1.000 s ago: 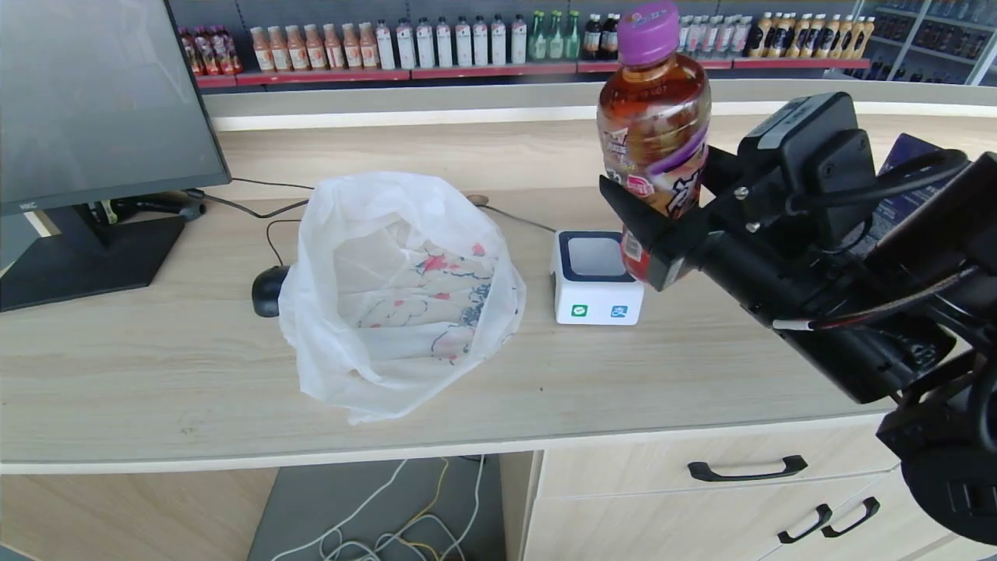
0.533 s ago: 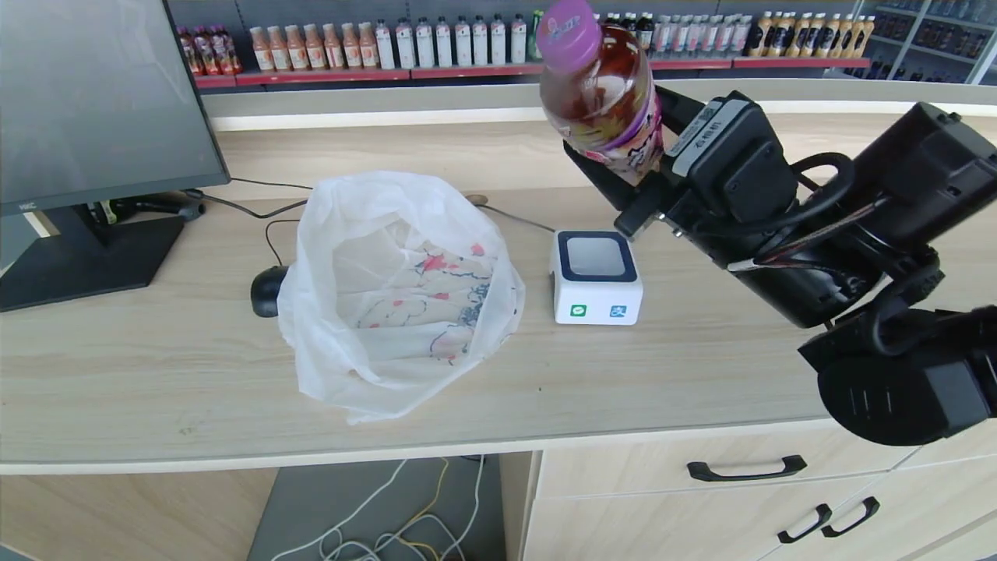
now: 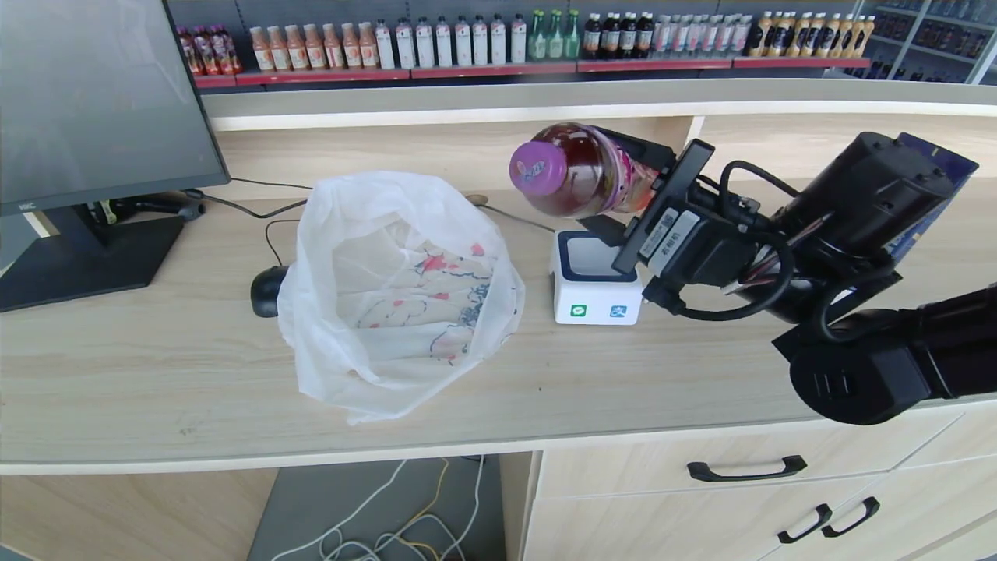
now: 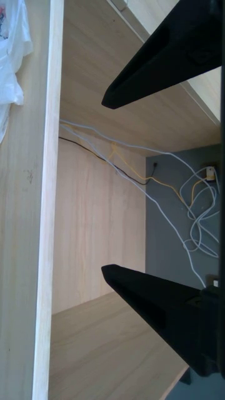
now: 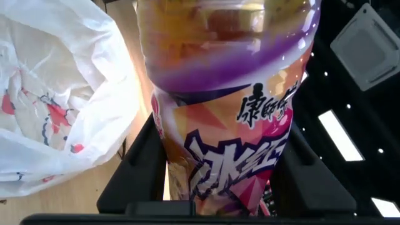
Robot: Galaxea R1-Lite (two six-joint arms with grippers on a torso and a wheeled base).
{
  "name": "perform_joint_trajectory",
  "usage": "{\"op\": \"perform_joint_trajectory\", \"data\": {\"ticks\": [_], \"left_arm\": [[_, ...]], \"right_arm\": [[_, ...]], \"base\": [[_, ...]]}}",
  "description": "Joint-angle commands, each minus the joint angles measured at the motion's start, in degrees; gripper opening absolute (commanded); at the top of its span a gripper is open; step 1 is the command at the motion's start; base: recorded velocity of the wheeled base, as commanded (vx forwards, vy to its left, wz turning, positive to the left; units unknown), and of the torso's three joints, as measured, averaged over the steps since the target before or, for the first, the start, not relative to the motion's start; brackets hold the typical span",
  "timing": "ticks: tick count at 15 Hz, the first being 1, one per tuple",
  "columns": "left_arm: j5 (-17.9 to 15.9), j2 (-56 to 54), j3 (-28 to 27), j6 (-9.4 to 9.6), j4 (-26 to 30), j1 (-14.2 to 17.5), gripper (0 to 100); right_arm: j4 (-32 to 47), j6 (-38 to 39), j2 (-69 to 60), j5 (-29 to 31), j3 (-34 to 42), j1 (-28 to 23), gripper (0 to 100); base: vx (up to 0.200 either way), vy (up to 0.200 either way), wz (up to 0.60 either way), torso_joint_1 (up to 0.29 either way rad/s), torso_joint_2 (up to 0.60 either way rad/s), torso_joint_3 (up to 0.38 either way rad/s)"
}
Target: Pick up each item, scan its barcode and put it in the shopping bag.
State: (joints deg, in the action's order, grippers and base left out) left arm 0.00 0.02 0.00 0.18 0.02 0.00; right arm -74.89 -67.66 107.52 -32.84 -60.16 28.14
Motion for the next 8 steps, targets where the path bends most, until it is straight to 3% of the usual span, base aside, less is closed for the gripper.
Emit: {"op": "perform_joint_trajectory", "data": {"ticks": [1, 8], "left_arm": [[0.00, -0.02, 0.00, -0.01, -0.02, 0.00, 100], [0.00, -0.02, 0.00, -0.01, 0.06, 0.00, 100]], "right_arm": [[0.00, -1.16, 1.99, -1.08, 0.04, -0.10, 0], [0.00, -7.23, 4.72, -4.07, 0.92, -0.45, 0]], "base": [[0.000, 0.000, 0.00, 0.000, 0.00, 0.000], [0.000, 0.000, 0.00, 0.000, 0.00, 0.000]]}}
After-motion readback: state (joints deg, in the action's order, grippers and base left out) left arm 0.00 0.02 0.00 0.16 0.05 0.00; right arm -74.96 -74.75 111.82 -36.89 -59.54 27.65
